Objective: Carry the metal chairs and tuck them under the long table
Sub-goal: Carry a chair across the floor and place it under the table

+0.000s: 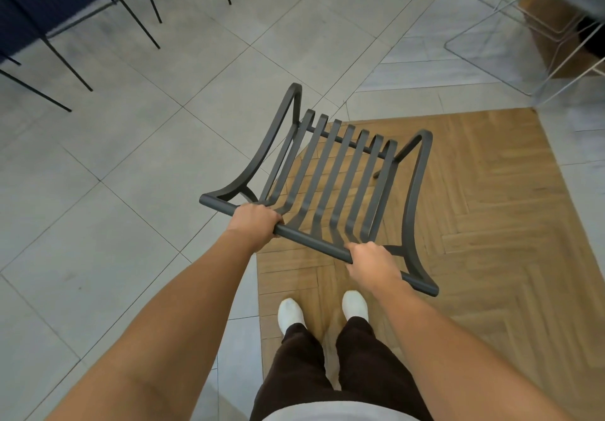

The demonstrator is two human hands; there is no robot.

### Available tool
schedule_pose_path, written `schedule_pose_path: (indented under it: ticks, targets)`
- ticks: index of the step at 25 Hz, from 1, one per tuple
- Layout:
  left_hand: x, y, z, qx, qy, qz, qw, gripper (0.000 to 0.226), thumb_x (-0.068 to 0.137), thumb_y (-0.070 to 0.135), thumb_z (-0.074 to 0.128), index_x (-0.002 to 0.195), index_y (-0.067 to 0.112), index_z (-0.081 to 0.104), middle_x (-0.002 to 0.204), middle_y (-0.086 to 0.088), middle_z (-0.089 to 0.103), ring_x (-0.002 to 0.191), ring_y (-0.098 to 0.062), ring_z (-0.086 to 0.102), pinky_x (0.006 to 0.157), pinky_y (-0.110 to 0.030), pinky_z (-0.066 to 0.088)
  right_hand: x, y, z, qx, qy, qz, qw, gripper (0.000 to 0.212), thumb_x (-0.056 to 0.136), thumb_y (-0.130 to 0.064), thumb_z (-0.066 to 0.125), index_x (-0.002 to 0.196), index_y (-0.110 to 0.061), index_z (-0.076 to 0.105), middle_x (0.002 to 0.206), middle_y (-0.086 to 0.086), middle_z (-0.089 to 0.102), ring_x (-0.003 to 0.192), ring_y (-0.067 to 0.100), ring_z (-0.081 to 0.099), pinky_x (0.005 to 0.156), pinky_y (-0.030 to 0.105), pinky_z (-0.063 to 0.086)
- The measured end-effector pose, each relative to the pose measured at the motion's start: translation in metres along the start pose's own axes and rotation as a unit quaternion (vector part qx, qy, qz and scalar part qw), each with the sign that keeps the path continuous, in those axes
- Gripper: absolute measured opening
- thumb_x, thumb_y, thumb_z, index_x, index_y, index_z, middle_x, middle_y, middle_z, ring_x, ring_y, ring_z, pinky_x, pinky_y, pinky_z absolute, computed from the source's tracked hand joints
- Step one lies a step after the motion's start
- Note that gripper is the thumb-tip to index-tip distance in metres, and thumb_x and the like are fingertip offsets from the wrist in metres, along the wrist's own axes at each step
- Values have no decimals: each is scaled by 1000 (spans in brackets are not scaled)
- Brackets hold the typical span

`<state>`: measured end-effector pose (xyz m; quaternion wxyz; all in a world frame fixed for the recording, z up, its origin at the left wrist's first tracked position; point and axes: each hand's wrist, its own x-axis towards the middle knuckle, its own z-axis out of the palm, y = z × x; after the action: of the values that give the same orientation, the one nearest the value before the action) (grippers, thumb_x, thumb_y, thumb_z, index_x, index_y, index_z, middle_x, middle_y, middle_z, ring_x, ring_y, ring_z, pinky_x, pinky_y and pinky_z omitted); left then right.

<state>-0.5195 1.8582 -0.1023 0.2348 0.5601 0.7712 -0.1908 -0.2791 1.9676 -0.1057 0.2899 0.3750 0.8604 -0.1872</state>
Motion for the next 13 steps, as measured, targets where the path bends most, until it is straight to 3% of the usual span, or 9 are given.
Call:
schedule_pose_path:
  ticks: [4,8,13]
  targets:
    - [-15,28,20,-39,10,-39,998,29,104,30,56,130,42,61,98,8,68,90,-17,65,80,-35,59,-9,25,-2,-33,-20,-36,999,39,103,-20,54,141,-26,57,119,5,69,109,29,66,89,42,56]
    - [-25,63,32,-78,24,-85,993,44,105,34,54,145,50,47,107,8,70,95,-17,66,77,-32,57,-4,55,-9,-68,-31,-83,994,39,101,-12,50,137,-25,59,115,6,70,106,30,66,85,42,55]
    - [-36,123,34,-124,10,-171,977,40,105,36,52,138,57,49,113,10,70,103,-18,66,81,-34,55,9,101,-30,-121,-47,-165,978,40,101,-13,48,138,-25,59,119,7,69,108,31,65,89,44,55]
